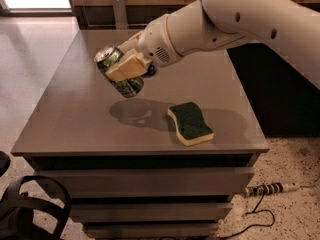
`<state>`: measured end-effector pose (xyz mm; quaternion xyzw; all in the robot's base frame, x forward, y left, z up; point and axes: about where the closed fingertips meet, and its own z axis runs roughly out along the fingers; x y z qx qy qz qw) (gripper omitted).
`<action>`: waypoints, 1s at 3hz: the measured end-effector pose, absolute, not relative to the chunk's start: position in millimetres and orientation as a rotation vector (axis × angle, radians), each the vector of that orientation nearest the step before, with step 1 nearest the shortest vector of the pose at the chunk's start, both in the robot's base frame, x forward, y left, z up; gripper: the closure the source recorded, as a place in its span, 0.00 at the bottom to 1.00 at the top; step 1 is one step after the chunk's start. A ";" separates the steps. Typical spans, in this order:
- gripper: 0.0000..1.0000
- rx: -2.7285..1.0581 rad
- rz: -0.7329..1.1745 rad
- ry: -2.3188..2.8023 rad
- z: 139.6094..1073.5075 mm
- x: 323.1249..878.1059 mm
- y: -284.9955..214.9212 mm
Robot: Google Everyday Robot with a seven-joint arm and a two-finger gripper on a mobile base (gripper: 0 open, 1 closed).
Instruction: Knock green can over
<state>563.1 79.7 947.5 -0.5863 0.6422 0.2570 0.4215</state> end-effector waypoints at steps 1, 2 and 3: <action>1.00 -1.540 0.569 1.657 941.1 556.9 84.7; 1.00 -1.612 0.474 1.715 930.3 547.2 91.5; 1.00 -1.668 0.418 1.757 916.4 540.3 99.4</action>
Offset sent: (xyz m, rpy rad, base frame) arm -0.0241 0.0146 -0.0320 -0.3415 -0.0104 -0.0248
